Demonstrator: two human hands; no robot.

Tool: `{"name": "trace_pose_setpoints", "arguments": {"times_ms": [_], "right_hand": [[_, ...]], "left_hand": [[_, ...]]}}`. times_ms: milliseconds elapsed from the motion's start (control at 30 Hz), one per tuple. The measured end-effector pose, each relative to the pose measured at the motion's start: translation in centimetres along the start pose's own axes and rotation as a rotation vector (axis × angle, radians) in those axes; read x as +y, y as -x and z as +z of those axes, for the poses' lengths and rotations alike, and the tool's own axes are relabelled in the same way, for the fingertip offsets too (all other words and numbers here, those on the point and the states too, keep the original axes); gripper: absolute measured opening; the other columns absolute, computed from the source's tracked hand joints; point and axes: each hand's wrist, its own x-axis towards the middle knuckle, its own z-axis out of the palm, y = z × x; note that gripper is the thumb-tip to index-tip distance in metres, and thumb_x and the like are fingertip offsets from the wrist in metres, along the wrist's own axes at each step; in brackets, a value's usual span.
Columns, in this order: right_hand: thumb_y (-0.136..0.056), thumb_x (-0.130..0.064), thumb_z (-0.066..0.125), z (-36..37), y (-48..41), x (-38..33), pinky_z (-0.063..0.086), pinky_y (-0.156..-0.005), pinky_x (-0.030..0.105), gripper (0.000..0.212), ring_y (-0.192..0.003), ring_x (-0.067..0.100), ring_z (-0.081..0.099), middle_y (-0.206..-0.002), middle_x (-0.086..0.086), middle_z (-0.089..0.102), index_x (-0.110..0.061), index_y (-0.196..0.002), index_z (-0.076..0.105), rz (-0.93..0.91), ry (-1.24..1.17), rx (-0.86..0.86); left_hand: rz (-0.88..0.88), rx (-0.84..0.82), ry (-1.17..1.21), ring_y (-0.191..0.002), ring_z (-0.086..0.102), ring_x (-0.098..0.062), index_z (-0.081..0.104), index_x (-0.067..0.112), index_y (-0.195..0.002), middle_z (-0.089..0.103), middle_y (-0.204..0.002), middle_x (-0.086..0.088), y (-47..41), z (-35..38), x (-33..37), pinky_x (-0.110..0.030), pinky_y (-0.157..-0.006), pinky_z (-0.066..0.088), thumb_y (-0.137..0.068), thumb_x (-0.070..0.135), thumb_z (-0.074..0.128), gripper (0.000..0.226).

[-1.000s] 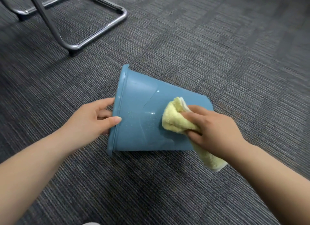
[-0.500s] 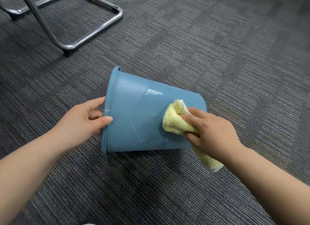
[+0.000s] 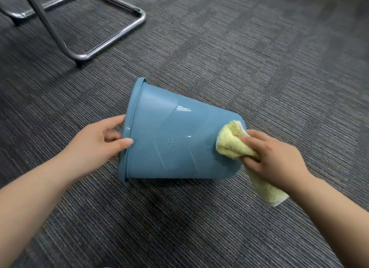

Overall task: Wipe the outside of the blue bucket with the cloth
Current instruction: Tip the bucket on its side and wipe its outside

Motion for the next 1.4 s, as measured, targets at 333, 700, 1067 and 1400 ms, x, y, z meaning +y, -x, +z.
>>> {"name": "trace_pose_setpoints", "arguments": {"times_ms": [333,700,1067,1400], "right_hand": [[-0.075,-0.033,0.055,-3.7,-3.2,-2.0,0.032,-0.065,0.028,0.029,-0.097,0.018,0.057,-0.119,-0.014,0.056,-0.032,-0.103,0.058,0.000,-0.141,0.072],[-0.079,-0.033,0.050,-5.1,-4.6,-8.3,0.030,-0.052,0.026,0.030,-0.091,0.025,0.058,-0.119,-0.007,0.054,-0.028,-0.109,0.053,-0.306,0.055,0.108],[-0.079,-0.030,0.051,-4.5,-4.8,-7.8,0.029,-0.059,0.027,0.031,-0.096,0.027,0.056,-0.126,-0.007,0.051,-0.025,-0.111,0.052,-0.180,0.021,0.161],[-0.082,-0.033,0.049,-3.4,-4.7,-6.7,0.033,-0.058,0.028,0.025,-0.093,0.027,0.057,-0.119,-0.005,0.053,-0.024,-0.105,0.052,-0.125,0.083,0.080]], "left_hand": [[0.164,-0.031,-0.136,-0.070,0.059,0.008,0.038,0.057,-0.095,0.071,-0.067,0.017,0.5,0.8,1.4,0.000,-0.068,0.039,-0.076,0.006,0.064,0.060],[0.195,-0.071,-0.157,-0.086,0.061,-0.006,0.039,0.054,-0.104,0.066,-0.087,0.007,0.9,1.4,2.4,-0.031,-0.082,0.048,-0.075,0.012,0.065,0.057],[0.202,-0.091,-0.148,-0.077,0.061,0.002,0.042,0.059,-0.097,0.068,-0.076,0.012,1.0,1.2,2.0,-0.019,-0.074,0.047,-0.074,0.011,0.066,0.058],[0.081,-0.083,-0.013,-0.064,0.060,0.011,0.039,0.042,-0.117,0.068,-0.066,0.031,0.4,1.0,1.6,0.001,-0.059,0.042,-0.076,0.012,0.064,0.057]]}}
